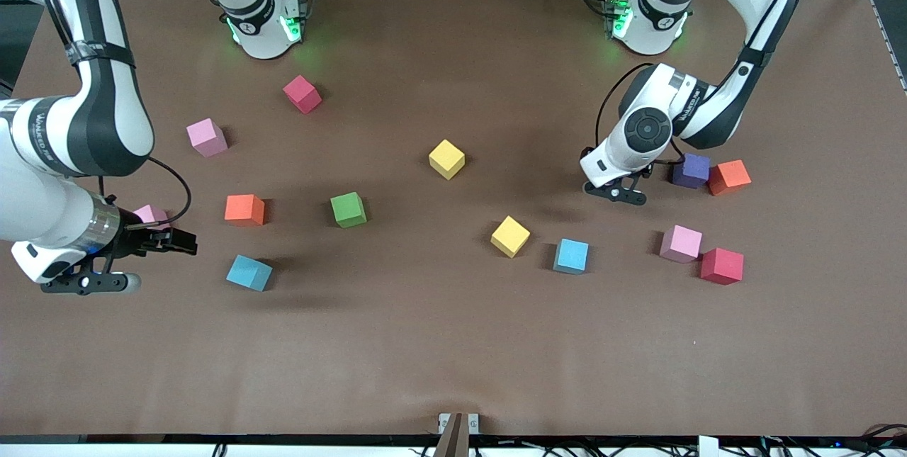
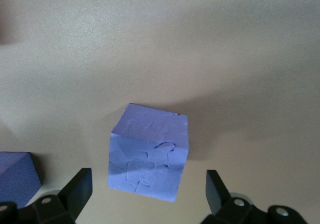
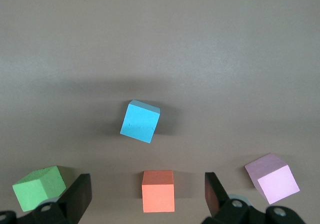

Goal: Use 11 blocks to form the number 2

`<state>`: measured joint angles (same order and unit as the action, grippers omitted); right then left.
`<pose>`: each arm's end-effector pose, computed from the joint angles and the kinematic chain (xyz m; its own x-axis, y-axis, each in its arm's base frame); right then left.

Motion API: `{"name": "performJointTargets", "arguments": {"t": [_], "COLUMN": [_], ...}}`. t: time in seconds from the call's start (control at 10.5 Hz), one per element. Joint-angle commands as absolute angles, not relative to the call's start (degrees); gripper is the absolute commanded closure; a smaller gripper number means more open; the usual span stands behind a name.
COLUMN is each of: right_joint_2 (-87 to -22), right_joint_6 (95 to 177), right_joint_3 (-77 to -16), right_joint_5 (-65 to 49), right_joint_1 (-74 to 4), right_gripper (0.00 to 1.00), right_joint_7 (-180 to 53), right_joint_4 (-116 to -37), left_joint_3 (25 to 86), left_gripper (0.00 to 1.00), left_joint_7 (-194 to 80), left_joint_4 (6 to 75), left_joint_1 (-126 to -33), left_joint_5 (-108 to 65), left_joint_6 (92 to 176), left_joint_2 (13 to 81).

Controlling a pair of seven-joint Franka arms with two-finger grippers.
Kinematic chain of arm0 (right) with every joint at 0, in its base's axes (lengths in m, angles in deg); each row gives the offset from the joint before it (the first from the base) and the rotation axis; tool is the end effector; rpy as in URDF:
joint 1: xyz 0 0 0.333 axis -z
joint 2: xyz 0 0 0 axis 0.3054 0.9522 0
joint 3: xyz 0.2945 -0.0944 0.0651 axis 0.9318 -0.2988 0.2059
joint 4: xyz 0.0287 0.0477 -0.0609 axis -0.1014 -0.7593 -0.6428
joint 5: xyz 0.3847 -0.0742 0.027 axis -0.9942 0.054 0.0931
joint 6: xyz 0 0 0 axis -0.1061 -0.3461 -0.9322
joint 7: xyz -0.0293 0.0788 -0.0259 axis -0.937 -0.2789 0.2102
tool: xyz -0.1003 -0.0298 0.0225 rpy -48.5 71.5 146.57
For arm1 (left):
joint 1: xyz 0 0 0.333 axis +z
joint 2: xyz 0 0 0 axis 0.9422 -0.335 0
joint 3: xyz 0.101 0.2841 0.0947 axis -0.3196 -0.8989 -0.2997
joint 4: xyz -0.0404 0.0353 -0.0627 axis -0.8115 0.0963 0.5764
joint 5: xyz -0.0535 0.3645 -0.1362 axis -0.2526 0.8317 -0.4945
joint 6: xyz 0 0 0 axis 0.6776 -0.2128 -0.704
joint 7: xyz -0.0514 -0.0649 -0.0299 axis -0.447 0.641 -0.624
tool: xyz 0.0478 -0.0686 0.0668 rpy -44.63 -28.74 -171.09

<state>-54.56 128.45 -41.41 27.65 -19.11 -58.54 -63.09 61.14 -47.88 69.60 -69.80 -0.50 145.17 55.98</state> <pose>0.6769 0.0143 0.4321 0.9996 0.0118 -0.0239 0.0113 -0.9997 -0.0235 0.4722 -0.2012 0.2298 0.9325 -0.2605 -0.2500 -0.2883 -0.9541 -0.0809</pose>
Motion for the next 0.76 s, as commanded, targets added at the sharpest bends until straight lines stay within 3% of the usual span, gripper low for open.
{"name": "performJointTargets", "arguments": {"t": [0.0, 0.67], "right_joint_2": [-54.1, -50.2], "right_joint_6": [128.6, 132.7], "right_joint_3": [-41.4, -41.4], "right_joint_5": [27.1, 26.4], "right_joint_1": [-19.5, -22.9], "right_gripper": [0.00, 0.00], "right_joint_7": [-58.1, -58.3], "right_joint_4": [-62.4, -62.5], "left_joint_3": [61.4, 61.3], "left_gripper": [0.00, 0.00], "left_joint_7": [-47.5, -47.5], "left_joint_4": [68.7, 68.8], "left_joint_1": [-70.1, -69.8], "left_joint_5": [1.3, 1.7], "left_joint_6": [144.3, 145.3], "left_joint_2": [55.3, 54.1]}}
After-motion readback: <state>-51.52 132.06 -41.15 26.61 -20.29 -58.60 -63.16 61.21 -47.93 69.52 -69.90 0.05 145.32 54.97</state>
